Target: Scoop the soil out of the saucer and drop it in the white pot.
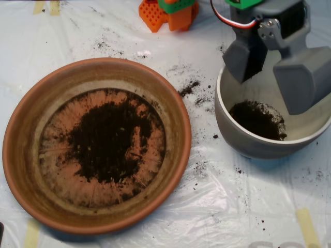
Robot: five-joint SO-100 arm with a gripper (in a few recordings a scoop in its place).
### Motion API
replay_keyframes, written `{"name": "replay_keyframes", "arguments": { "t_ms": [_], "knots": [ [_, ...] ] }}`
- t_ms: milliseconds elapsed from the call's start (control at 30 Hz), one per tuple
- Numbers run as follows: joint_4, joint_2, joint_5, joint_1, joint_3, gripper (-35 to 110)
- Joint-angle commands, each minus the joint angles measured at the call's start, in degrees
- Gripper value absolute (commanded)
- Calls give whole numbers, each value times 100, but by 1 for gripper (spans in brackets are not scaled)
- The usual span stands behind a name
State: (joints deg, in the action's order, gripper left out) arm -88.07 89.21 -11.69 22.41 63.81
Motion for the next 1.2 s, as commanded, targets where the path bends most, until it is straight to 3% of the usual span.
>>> {"name": "replay_keyframes", "arguments": {
  "t_ms": [0,500,833,1167],
  "knots": [
    [-18,598,-9,44,-105,30],
    [-439,448,53,62,-809,33],
    [-369,703,817,-1301,-1107,34],
    [1380,2065,712,-3357,2039,41]
  ]
}}
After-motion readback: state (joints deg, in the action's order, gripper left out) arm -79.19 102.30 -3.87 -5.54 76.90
